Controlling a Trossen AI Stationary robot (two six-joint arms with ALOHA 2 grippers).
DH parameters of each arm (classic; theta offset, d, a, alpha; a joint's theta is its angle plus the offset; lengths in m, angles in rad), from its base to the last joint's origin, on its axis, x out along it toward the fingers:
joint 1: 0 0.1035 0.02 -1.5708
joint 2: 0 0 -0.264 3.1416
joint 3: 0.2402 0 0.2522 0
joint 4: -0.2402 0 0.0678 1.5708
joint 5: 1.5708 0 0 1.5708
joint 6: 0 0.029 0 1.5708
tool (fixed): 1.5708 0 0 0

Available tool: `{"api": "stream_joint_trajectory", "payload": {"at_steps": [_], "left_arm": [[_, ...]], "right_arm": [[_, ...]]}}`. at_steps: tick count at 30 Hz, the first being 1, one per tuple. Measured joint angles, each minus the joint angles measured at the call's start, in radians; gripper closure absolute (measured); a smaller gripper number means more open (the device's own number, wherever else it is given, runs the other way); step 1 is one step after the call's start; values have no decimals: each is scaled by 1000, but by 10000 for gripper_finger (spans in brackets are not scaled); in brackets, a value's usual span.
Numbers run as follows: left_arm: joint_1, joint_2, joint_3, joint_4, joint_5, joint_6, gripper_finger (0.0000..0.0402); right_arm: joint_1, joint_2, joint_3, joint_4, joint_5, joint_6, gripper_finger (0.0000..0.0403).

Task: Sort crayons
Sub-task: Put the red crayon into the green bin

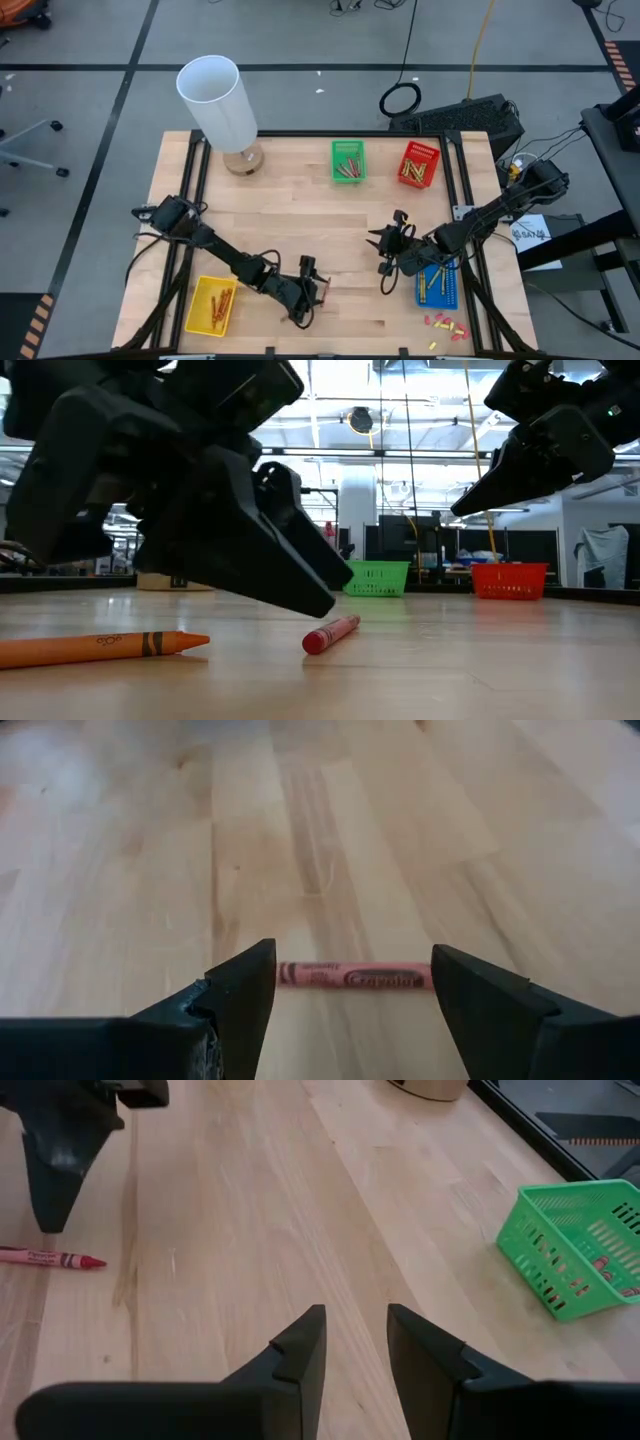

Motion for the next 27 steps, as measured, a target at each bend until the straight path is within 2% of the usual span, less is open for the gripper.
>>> {"api": "stream_joint_trajectory", "payload": {"at_steps": [5,7,17,20,24,27], "left_arm": [[8,22,0,25,15,-3,137],[12,30,0,38,-9,-4,137],[55,32,0,37,-337,-3,137],[68,32,0,41,-330,-9,137],[53,20,0,42,-242,-33,137],[35,20,0,29,-217,-29,137]], "right_arm": [[0,0,0,0,1,0,307],[0,0,0,1,1,0,307],[0,0,0,0,1,0,307],[0,0,0,0,1,0,307],[0,0,0,0,1,0,307],[0,0,0,0,1,0,307]]}}
